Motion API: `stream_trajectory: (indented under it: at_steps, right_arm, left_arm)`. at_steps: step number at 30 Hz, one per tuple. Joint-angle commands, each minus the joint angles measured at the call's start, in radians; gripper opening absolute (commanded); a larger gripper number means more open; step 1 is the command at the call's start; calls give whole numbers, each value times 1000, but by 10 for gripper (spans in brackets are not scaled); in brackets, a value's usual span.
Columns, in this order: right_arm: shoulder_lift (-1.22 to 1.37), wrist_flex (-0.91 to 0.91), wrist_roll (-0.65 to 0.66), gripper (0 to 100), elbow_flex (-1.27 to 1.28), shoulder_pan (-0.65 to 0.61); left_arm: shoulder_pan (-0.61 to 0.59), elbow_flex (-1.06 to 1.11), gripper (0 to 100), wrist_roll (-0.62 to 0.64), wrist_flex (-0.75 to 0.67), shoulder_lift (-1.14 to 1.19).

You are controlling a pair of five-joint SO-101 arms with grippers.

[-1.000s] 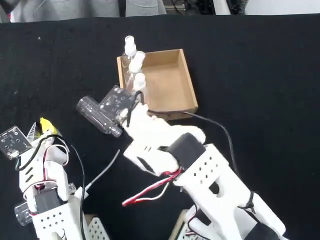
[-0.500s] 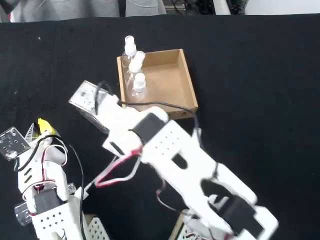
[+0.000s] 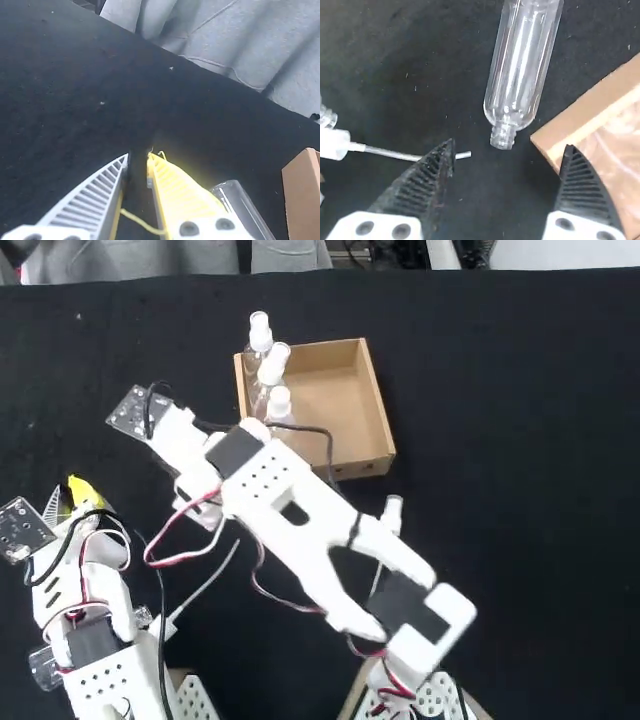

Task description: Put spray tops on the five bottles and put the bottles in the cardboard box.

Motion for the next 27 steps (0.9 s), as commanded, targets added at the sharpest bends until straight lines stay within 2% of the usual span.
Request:
stream_trajectory:
  at_steps: [1,21,27]
  right_arm:
    - [41,-23,12,291,-143,-15]
    - [533,-17,12,290,-553,43]
    - [611,-14,12,288,-610,78]
  left_arm:
    - [-16,22,55,-2,-26,-11]
    - [-16,22,52,-2,-26,-11]
    - [-16,22,52,-2,-26,-12]
